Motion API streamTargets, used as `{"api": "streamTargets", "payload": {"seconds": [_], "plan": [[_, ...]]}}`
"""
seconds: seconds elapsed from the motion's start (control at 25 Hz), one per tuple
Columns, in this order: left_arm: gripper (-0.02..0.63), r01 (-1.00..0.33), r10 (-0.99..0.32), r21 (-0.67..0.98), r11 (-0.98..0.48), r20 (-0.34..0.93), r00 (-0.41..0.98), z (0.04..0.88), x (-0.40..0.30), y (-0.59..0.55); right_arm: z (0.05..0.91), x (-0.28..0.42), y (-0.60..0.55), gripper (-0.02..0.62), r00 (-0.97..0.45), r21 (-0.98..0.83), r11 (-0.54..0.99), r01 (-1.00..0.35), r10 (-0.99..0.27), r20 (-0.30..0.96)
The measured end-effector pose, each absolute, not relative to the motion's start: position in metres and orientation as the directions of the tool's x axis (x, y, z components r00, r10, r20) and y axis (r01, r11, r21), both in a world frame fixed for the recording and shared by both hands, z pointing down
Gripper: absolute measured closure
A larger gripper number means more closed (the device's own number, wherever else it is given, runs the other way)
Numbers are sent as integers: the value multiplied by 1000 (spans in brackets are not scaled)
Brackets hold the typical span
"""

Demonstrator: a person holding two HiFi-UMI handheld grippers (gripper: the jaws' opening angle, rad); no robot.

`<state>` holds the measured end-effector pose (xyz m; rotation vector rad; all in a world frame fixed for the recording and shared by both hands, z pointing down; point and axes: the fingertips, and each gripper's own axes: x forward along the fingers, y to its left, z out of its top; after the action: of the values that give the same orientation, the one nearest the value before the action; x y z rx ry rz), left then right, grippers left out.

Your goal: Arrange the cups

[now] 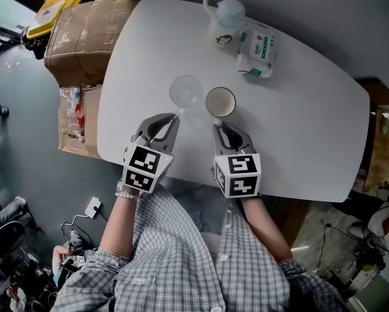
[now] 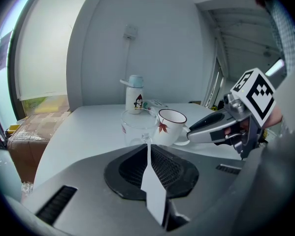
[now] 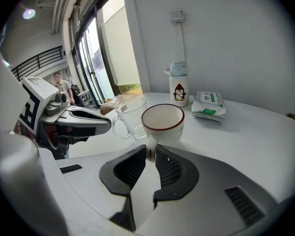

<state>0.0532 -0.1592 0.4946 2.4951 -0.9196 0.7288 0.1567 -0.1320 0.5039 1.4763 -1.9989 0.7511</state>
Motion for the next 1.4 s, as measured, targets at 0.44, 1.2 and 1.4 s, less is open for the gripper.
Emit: {"api": "streamTargets", "payload": {"seconds": [0.44,1.2,1.4], "plan": [[597,-675,-476,181,-715,581,660,492,50,-158,502,154,-133,525,-239,-87,251,-964,-677,696],[598,-651,-549,166,-741,408,729,410,33,-168,411,195,-136,558,-130,-70,110,-991,-866,483],[598,-637,-556,151,-756,365,746,388,36,-168,391,193,-134,560,-131,-48,123,-991,-885,446]]}}
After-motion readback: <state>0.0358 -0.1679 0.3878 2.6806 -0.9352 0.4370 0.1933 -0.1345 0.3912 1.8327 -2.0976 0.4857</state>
